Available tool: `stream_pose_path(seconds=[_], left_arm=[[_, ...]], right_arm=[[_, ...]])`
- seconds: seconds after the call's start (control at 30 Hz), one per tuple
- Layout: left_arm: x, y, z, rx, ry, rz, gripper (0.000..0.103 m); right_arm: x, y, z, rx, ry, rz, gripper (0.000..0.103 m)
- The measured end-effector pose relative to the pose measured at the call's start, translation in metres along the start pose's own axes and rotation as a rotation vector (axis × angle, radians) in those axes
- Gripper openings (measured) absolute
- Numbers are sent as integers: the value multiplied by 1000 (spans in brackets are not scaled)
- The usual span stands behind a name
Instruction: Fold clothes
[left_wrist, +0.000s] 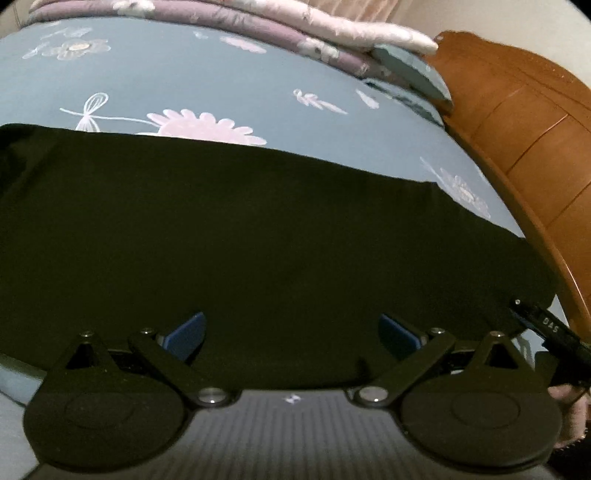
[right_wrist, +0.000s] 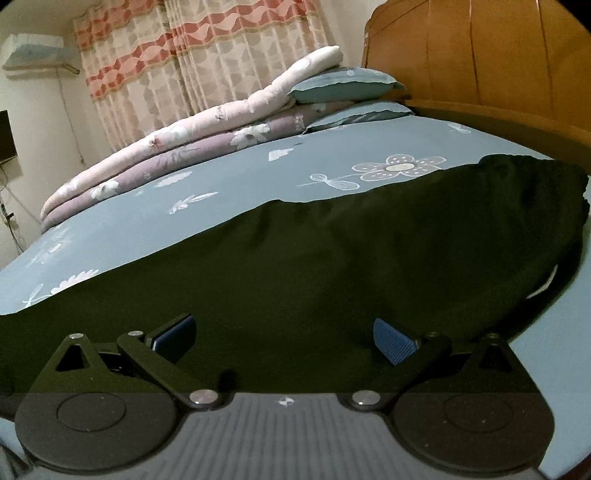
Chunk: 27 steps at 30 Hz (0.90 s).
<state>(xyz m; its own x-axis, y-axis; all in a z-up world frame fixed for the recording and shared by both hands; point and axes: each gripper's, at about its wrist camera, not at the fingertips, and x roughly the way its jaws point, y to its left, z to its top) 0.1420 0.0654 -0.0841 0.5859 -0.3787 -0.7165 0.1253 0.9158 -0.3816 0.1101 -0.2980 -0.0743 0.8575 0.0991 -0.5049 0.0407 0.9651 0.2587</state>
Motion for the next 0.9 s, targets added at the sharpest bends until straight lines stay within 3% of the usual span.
stream_pose_path(seconds=[0.2,0.4,0.47,0.7,0.9], left_arm=[[-31,63,73,-148,-72,-20,100],[-13,122,130,-259,-48,27,100],[-2,135,134,-279,-36,21,100],[15,171,125,-357,-21,116,100],[1,183,121,-365,-38,167,100]], right_arm=[[3,3,0,-15,6,-9,103],[7,6,-1,-44,9,-21,103],[9,10,-2,-72,12,-34,103],[12,17,-5,-136,21,-64,103],[12,16,-5,-130,21,-59,103]])
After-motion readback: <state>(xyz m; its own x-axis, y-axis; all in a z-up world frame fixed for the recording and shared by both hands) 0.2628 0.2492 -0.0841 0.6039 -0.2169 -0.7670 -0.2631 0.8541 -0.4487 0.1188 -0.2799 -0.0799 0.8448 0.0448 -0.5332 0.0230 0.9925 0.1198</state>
